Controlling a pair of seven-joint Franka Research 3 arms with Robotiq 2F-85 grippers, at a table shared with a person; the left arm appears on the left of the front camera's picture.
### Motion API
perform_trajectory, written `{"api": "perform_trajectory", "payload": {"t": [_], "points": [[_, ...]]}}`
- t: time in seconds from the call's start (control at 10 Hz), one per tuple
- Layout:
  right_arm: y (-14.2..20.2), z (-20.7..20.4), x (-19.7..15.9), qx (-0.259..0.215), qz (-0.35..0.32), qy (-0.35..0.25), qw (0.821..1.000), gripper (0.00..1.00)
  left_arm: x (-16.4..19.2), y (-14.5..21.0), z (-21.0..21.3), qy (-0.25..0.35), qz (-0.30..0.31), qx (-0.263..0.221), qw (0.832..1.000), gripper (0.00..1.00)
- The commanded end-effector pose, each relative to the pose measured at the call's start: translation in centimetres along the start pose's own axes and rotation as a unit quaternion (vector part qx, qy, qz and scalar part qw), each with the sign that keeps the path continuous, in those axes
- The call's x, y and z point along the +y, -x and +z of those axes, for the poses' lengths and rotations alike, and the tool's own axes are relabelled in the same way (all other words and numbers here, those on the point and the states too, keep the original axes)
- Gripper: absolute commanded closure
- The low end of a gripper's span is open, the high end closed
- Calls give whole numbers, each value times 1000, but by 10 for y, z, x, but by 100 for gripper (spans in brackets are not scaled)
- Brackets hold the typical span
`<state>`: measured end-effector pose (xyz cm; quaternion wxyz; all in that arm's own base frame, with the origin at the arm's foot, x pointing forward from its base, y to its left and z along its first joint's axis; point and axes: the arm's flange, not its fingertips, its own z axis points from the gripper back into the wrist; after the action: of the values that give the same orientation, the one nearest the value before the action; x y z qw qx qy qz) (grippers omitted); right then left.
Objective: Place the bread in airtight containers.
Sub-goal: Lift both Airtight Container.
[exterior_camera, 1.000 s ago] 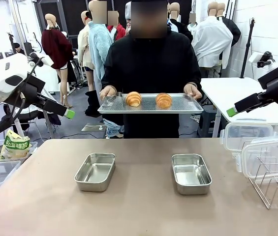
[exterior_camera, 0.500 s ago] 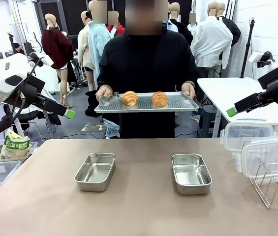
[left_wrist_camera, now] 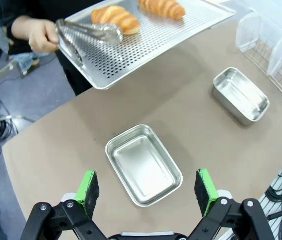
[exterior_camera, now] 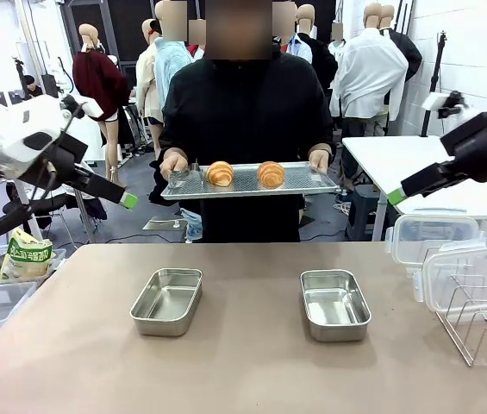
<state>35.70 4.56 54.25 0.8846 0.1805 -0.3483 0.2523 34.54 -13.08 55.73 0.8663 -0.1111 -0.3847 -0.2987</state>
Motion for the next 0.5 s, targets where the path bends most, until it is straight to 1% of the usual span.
{"api": "perform_trajectory", "payload": {"t": [0.0,0.1,0.2,0.3,0.4], "points": [[-41,-36,5,38,-35,16,999,0,18,-17,-45,-53,71,45,995,0],[-52,-55,13,72,-63,47,994,0,26,-15,-63,-88,110,70,988,0],[-58,-80,9,88,-61,77,991,0,38,-10,-80,-92,148,114,978,0],[-59,-110,11,129,-74,97,984,0,51,-2,-99,-110,186,135,967,0],[-52,-142,12,169,-94,114,974,0,61,10,-113,-99,216,159,958,0]]}}
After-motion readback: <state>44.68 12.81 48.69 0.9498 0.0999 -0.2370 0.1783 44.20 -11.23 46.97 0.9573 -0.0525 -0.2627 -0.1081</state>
